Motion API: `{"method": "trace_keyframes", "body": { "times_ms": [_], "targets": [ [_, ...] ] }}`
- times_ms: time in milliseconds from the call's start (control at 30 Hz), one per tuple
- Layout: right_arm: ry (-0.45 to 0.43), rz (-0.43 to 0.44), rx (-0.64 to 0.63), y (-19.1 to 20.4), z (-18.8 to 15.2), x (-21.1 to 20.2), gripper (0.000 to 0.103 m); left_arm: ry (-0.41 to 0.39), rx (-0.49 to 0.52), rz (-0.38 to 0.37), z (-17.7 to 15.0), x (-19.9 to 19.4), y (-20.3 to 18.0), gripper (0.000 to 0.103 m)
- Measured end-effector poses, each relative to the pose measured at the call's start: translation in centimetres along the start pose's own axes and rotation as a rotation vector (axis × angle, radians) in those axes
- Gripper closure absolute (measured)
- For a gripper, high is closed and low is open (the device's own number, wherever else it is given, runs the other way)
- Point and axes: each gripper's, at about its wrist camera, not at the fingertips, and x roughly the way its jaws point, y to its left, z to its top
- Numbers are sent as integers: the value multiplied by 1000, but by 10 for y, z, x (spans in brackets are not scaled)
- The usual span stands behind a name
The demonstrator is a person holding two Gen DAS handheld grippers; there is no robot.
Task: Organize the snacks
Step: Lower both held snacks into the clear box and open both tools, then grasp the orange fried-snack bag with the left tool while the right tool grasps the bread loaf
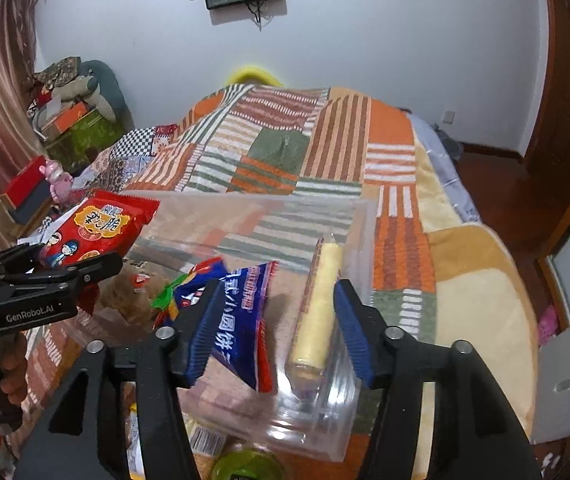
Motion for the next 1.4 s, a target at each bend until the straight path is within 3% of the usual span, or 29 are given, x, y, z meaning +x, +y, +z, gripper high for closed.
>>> {"method": "trace_keyframes", "body": {
  "times_ms": [333,633,1067,1200,1400],
  "targets": [
    [-71,4,-39,2,-8,-44,34,-106,83,34,-16,-65,-15,13],
    [-88,27,-63,7,-35,-76,30,-108,93,6,-55,-110,-14,8],
    [3,75,-80,29,-98,-90,29,-23,74,-36,-132,-126,-20,8],
    [51,112,-60,40,-116,-79,21,-16,79,-45,-147,-131,-28,8],
    [143,158,-40,57,-130,-58,21,-43,102,-36,-164,-143,-40,8]
  ]
}}
